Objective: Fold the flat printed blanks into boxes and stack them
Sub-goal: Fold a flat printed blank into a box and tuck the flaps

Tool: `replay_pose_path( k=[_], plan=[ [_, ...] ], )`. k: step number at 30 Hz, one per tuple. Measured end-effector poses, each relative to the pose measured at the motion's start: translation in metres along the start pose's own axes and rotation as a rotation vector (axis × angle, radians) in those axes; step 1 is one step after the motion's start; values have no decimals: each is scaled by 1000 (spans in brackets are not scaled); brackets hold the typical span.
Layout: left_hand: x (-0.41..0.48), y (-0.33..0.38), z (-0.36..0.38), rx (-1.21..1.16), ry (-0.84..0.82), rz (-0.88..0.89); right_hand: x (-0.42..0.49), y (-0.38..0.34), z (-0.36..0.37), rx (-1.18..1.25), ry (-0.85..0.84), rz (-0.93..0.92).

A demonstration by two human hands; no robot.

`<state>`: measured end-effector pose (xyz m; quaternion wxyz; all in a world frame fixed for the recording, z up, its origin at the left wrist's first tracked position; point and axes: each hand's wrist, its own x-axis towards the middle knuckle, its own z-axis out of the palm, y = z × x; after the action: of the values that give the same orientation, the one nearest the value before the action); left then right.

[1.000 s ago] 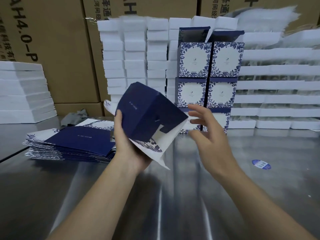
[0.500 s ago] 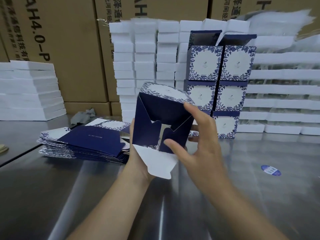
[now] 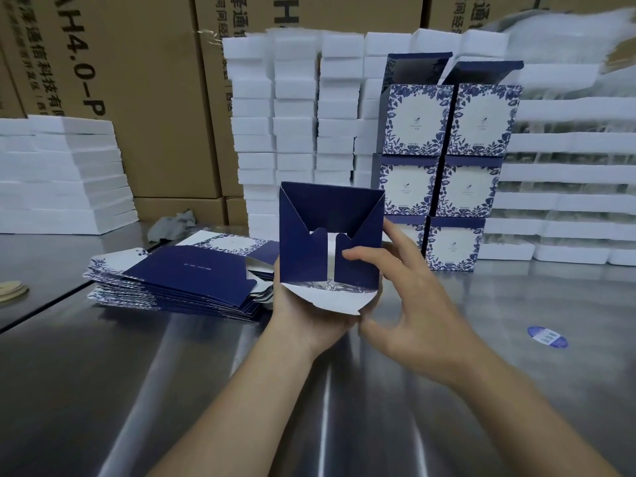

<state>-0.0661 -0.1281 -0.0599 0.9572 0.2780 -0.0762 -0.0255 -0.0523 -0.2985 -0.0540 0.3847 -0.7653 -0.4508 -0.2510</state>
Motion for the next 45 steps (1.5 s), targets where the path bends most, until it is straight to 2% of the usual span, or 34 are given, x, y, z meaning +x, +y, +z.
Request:
replay_pose_path(
  k=[2,6,9,11,14,17,20,23,27,30,36,45],
  plan=[
    [0,-1,1,-21,-10,-17,0,-2,3,50,61,51],
    [5,-2,6,-49,11,-102,3,-9,9,228,332,145],
    [7,-6,5,-31,-40,-145,5,-10,12,473,456,254],
    [9,-8,3,13,-36,-160,6,-9,13,616,449,318],
    [14,-11,4,66,62,-182,7,-6,10,666,406,361],
    [21,-13,-1,226,228,-34,6,-1,2,664,397,400],
    [20,-9,-1,435,304,130,6,4,1,658,393,417],
    [12,-5,14,560,285,159,6,5,7,660,401,447],
    [6,-10,27,633,95,129,4,6,7,681,425,514],
    [4,-16,28,757,39,170,3,7,4,729,447,557],
    [11,-21,17,863,74,325,3,4,6,781,445,601],
    [9,-26,20,863,96,338,2,13,7,700,467,616]
  ],
)
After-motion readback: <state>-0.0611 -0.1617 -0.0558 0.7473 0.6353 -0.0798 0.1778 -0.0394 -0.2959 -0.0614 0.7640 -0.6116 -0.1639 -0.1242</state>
